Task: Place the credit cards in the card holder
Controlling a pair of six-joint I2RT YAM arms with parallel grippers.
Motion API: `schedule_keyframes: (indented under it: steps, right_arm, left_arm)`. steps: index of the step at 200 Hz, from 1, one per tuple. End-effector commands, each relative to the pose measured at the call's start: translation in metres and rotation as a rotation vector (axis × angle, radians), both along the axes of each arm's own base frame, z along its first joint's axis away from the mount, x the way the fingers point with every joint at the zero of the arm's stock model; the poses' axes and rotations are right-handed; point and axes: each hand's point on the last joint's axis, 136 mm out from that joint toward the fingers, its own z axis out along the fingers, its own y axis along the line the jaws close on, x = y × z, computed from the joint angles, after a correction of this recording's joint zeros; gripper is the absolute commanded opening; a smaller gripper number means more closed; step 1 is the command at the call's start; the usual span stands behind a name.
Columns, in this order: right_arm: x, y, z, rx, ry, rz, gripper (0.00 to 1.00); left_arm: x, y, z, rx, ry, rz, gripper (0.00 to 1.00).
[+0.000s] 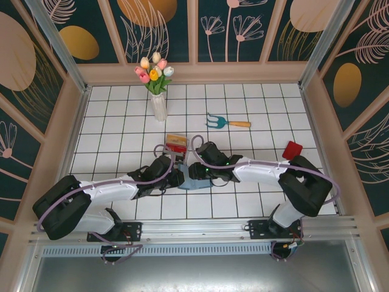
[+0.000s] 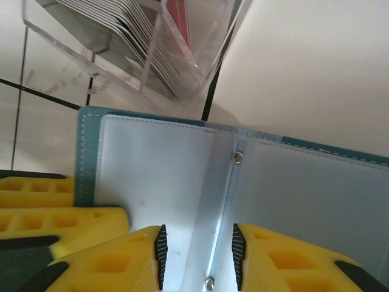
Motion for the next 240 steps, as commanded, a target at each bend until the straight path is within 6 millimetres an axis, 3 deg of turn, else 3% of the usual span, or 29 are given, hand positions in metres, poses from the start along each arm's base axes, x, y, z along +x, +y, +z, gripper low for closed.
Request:
schedule_keyframes:
  steps: [1,26,46,83,130,162,196,215,240]
  right_arm:
    - [0.001,0.003,-0.008,-0.053,0.011,0.000,0.38]
    - [-0.004,-0.010,-0.032,-0.180,0.023,0.015,0.46]
    - [-0.010,-0.019,-0.049,-0.274,0.026,0.021,0.53]
    - [-0.018,-0.038,-0.077,-0.508,-0.006,0.038,0.64]
    - [-0.029,-0.055,-0.111,-0.812,-0.058,0.024,0.73]
    - [-0.041,-0.058,-0.127,-0.906,-0.052,0.009,0.81]
    - [-0.046,-0.033,-0.111,-0.773,-0.029,0.045,0.82]
    - [-0.072,-0.020,-0.113,-0.680,0.076,0.133,0.80]
    - [-0.106,-0.029,-0.116,-0.712,0.135,0.182,0.80]
  left_arm:
    - [0.000,0.004,-0.001,-0.003,0.000,0.018,0.19]
    - [0.001,0.009,0.002,0.004,-0.013,0.042,0.24]
    - [0.006,0.027,0.011,0.024,-0.048,0.131,0.34]
    - [0.008,0.112,0.030,0.125,-0.143,0.494,0.50]
    - [0.000,0.175,0.068,0.070,-0.322,0.711,0.58]
    - [0.006,0.174,0.084,0.100,-0.387,0.673,0.61]
    - [0.017,0.164,0.096,0.193,-0.409,0.616,0.65]
    - [0.025,0.157,0.102,0.206,-0.424,0.584,0.66]
    - [0.033,0.156,0.103,0.200,-0.406,0.574,0.68]
